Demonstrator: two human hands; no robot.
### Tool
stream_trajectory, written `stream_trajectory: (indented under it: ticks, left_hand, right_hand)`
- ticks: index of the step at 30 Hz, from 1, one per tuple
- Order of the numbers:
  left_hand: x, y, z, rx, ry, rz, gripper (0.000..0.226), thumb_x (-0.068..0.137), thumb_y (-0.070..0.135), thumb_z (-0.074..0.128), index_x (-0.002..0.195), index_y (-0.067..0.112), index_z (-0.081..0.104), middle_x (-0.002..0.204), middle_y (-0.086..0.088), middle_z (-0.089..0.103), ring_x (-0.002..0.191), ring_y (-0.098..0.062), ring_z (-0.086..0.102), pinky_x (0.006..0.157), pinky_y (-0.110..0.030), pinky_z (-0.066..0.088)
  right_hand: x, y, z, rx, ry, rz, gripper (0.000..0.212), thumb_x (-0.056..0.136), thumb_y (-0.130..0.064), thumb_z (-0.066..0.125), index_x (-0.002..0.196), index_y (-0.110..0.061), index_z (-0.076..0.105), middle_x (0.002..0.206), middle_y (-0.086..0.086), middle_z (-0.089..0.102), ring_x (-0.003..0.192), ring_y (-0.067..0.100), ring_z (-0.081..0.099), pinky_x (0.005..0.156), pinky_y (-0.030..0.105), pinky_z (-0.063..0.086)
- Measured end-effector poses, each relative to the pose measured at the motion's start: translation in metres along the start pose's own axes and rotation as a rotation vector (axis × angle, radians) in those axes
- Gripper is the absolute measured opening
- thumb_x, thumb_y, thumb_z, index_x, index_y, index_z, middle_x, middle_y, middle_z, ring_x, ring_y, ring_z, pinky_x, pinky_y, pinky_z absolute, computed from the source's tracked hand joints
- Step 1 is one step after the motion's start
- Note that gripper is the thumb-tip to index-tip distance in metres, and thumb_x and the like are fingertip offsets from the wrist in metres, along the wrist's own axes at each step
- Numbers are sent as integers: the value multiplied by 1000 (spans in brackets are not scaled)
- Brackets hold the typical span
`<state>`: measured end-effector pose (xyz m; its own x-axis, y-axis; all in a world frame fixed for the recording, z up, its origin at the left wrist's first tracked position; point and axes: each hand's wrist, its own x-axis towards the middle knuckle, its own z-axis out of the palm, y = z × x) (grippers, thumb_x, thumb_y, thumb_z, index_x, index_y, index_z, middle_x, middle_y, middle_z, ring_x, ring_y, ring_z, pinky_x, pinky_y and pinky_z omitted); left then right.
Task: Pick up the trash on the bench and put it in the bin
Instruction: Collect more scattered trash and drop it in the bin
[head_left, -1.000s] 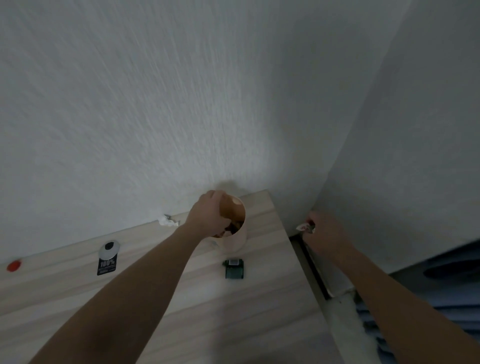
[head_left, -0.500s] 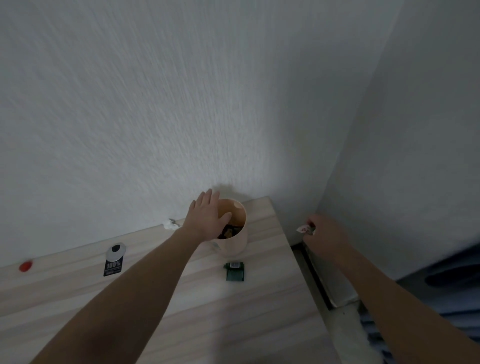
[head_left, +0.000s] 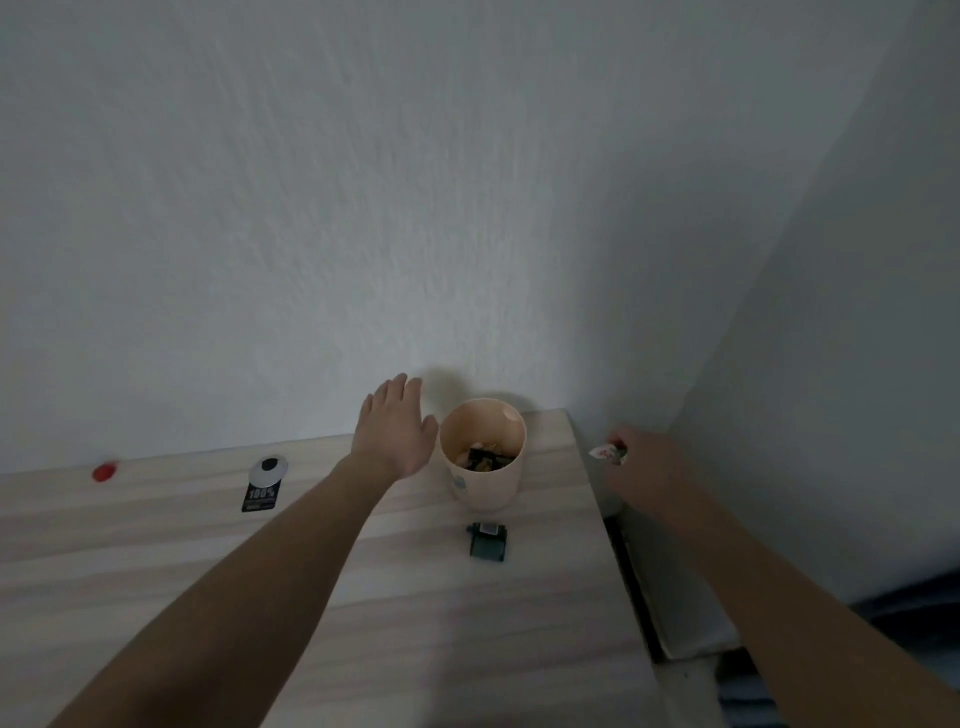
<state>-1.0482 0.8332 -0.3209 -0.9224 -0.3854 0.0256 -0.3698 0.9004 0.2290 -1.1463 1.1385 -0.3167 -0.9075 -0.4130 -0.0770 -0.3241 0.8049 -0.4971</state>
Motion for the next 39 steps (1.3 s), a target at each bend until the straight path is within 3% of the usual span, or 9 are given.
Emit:
stream_trajectory:
  ticks: [6, 10, 18, 22, 26, 31, 35, 39]
  left_hand:
    - [-25, -35, -18, -39, 63, -64, 59, 96, 32, 41, 148, 9, 23, 156, -13, 23, 144, -30, 20, 119, -45, 17]
    - [-39, -62, -21, -25, 71, -85, 58, 96, 30, 41, 147, 8, 25, 155, -14, 25, 144, -30, 20, 119, -45, 17]
    - [-47, -93, -20, -36, 60, -108, 60, 93, 34, 34, 146, 7, 27, 154, -15, 29, 143, -32, 23, 118, -45, 19]
    - [-46, -98, -18, -68, 53, -124, 57, 96, 30, 40, 147, 9, 26, 155, -14, 27, 144, -31, 21, 119, -44, 17]
    - [-46, -103, -18, -77, 63, -169, 57, 96, 29, 41, 147, 9, 27, 154, -12, 28, 143, -30, 21, 119, -42, 17]
    - [-45, -108, -9, -99, 17, -195, 57, 96, 30, 41, 147, 10, 27, 154, -12, 27, 143, -30, 21, 118, -44, 19]
    - [-42, -105, -3, -116, -3, -201, 57, 96, 29, 41, 147, 9, 27, 155, -13, 27, 143, -30, 21, 119, -44, 19]
    - [-37, -99, -3, -127, 8, -183, 57, 96, 27, 43, 147, 8, 28, 154, -14, 28, 143, -30, 22, 119, -41, 17]
  right_hand:
    - [22, -52, 10, -26, -29, -107, 10, 78, -14, 61, 88, -16, 59, 78, 1, 58, 72, 20, 52, 53, 24, 34]
    - [41, -85, 24, -30, -64, -189, 11, 78, -14, 61, 89, -9, 61, 82, 8, 63, 75, 26, 56, 64, 34, 43]
    - [81, -127, 64, -129, -179, -247, 16, 81, -25, 57, 94, -16, 60, 86, 4, 62, 78, 24, 57, 68, 36, 48]
    - [98, -130, 85, -193, -210, -300, 11, 84, -29, 56, 85, -19, 55, 80, 0, 57, 74, 21, 54, 57, 30, 39]
    - [114, -128, 98, -231, -238, -328, 8, 85, -22, 52, 82, -15, 53, 80, 3, 55, 71, 20, 51, 54, 29, 32]
    - [125, -123, 108, -205, -360, -365, 10, 87, -24, 51, 90, -16, 56, 94, 2, 58, 79, 19, 52, 63, 32, 39]
    - [123, -124, 104, -235, -376, -396, 28, 85, -33, 57, 109, -21, 59, 103, -1, 56, 86, 17, 52, 66, 30, 40]
    - [121, -125, 93, -272, -295, -425, 41, 88, -34, 52, 127, -20, 53, 126, 2, 53, 112, 22, 51, 89, 36, 46]
